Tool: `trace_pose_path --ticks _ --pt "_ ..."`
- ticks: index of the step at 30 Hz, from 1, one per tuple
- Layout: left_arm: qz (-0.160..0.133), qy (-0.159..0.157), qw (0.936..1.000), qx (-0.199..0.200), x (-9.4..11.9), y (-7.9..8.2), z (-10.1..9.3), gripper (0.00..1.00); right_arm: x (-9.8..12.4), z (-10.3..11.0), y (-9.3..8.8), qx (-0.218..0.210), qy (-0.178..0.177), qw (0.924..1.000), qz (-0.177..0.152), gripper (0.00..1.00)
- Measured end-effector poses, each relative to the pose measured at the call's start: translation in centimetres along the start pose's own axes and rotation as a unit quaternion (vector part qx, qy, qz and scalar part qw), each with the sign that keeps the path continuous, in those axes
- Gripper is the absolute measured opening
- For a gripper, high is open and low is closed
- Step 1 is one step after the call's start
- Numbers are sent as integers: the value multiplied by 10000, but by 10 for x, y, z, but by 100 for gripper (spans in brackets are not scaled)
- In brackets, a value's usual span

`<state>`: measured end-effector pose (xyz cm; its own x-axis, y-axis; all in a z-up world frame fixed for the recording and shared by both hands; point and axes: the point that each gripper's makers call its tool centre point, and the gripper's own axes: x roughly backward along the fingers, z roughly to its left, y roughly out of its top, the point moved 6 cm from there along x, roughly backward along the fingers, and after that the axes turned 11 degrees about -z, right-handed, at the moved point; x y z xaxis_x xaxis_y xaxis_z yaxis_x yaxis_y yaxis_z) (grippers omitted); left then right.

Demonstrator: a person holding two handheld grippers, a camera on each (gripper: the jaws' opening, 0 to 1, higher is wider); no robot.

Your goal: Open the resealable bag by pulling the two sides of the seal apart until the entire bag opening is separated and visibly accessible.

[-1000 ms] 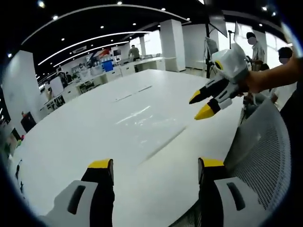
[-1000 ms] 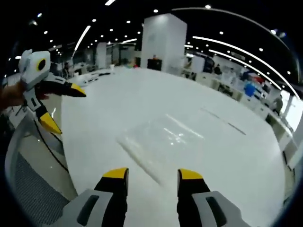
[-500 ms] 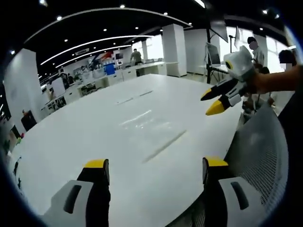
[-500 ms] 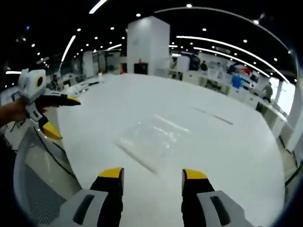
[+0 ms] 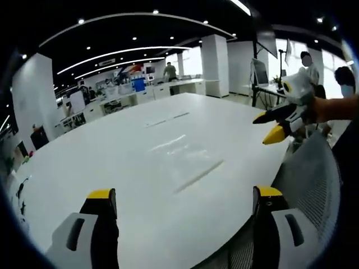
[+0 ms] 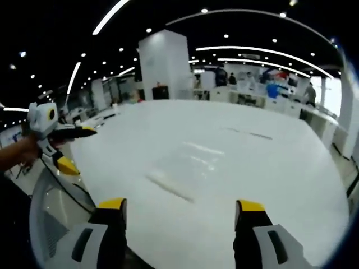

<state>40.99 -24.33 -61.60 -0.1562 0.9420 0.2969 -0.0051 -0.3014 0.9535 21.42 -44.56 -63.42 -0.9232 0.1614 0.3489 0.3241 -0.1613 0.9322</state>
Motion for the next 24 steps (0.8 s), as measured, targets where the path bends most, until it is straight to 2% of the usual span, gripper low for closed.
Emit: trace_pose_path --ticks 8,24 --pt "44 29 10000 41 4 -3 -5 99 11 3 -2 -54 -49 9999 -155 89" --pt "97 -64 9999 42 6 -5 -12 99 23 9 -7 -47 19 9998 -187 89"
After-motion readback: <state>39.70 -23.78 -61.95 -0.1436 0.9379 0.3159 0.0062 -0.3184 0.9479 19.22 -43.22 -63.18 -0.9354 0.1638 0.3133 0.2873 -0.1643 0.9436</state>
